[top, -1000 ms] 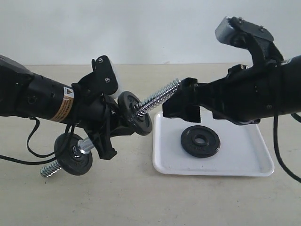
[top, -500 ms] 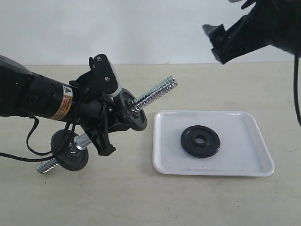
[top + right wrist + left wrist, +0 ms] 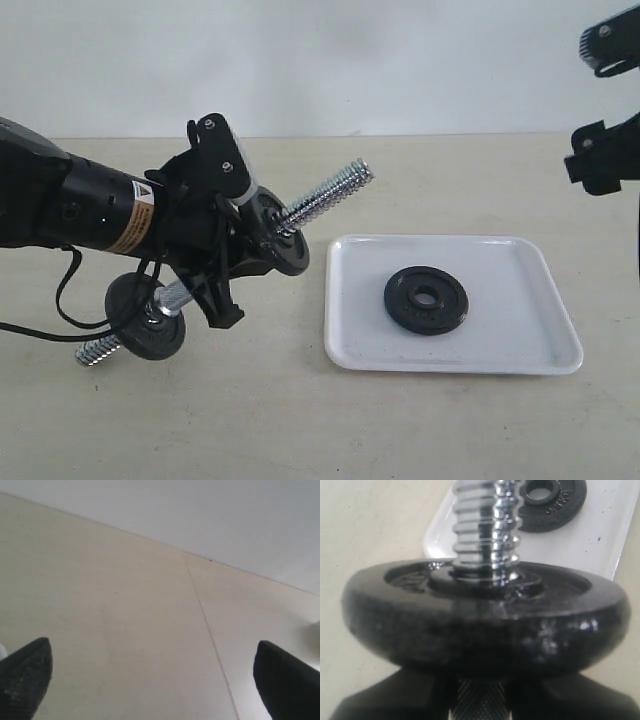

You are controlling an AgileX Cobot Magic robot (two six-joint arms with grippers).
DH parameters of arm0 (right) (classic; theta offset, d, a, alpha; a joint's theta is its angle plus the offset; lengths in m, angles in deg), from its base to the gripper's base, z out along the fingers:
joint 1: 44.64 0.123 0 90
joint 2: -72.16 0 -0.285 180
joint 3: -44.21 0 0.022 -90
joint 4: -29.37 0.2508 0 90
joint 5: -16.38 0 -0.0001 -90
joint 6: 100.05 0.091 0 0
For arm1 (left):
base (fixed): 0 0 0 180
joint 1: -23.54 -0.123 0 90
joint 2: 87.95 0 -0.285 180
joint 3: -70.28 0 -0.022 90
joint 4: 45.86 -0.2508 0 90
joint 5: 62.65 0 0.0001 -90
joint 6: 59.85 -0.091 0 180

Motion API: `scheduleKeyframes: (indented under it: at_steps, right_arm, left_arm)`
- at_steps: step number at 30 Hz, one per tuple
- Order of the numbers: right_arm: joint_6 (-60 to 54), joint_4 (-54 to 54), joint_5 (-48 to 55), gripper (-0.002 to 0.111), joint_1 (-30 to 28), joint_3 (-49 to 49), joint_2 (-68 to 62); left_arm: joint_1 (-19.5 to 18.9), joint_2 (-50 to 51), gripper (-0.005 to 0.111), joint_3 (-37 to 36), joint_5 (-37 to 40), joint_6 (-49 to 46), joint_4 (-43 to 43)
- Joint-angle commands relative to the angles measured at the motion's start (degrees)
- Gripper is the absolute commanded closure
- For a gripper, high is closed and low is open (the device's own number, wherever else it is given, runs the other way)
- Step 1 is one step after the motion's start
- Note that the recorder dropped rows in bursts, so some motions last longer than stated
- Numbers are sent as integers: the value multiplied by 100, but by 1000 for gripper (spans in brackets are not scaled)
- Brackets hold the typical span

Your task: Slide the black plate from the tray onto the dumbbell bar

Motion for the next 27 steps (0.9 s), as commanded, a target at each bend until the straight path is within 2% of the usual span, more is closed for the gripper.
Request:
scheduleKeyframes:
  at_steps: [1,3,7,12,15,27]
  right_arm:
    - [-559,142,-1379,4,224,-390,-622]
    - [-810,142,-1632,4,340,-605,-992]
    - [-925,142,-1474,4,502,-788,-1612]
    - [52,142,-224,4,514,-816,-2104]
    - [230,142,764,4,514,-816,-2131]
    - [542,142,2520,4,720,-478,-2131]
  left_arm:
    - [-2,-295,102,177,66,-73,214]
    - [-2,-295,102,177,185,-73,214]
    - [-2,-295,102,177,283,-73,214]
    - [-24,-295,102,177,370,-73,214]
    - [-103,-295,102,177,338,-73,214]
    - [-458,-295,102,177,250,-73,214]
